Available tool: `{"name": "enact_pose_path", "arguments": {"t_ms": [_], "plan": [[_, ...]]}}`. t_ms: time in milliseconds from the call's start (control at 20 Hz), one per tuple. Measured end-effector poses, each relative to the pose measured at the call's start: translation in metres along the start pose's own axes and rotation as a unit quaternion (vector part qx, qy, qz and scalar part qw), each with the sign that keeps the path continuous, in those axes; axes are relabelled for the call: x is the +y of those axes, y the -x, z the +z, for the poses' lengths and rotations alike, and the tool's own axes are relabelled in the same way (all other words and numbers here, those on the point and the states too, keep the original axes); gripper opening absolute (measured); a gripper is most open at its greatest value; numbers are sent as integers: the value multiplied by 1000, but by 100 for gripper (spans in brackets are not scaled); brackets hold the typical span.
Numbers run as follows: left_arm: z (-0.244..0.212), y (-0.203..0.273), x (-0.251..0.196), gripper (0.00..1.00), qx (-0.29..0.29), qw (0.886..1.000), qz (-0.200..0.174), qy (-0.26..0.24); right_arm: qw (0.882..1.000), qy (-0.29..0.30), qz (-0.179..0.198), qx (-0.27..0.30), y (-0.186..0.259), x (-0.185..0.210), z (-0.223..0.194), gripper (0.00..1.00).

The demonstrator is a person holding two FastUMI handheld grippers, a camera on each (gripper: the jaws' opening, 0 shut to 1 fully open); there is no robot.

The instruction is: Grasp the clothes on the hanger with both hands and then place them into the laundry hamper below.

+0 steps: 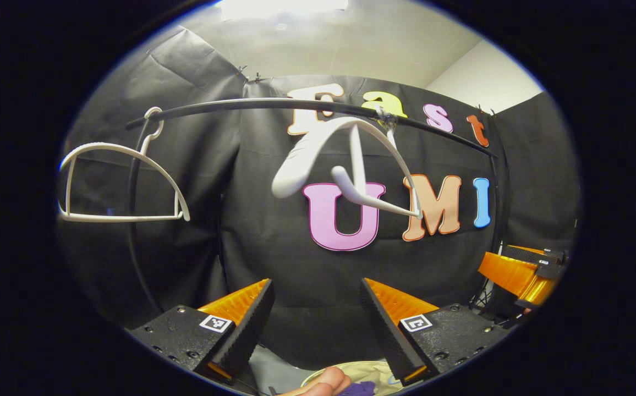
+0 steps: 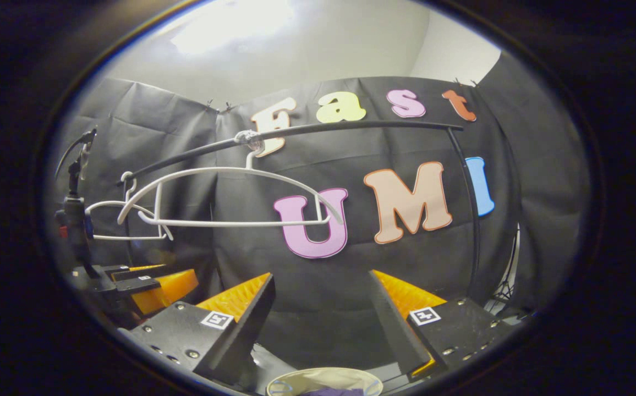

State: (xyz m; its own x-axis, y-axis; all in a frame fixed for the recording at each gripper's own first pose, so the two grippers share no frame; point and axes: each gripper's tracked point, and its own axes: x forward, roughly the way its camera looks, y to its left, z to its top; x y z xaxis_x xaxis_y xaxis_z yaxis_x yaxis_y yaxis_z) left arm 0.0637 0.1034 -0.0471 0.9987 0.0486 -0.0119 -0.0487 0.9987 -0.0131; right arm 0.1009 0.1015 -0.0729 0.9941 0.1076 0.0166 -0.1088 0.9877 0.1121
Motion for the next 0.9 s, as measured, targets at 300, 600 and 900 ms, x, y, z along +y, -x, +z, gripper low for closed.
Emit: {"name": "enact_pose_path", "arguments": {"t_ms": [300, 600, 900], "plan": [[-15, 9, -22, 92, 15, 1000, -12, 3, 1000, -16, 22, 3, 12, 1, -5, 96], [-17, 12, -33, 96, 13, 1000, 8, 11, 999, -11, 38, -5, 31, -14, -5, 100], [-12, 22, -61, 96, -12, 1000, 6, 15, 998, -37, 37, -47, 70, -56, 18, 100]]}}
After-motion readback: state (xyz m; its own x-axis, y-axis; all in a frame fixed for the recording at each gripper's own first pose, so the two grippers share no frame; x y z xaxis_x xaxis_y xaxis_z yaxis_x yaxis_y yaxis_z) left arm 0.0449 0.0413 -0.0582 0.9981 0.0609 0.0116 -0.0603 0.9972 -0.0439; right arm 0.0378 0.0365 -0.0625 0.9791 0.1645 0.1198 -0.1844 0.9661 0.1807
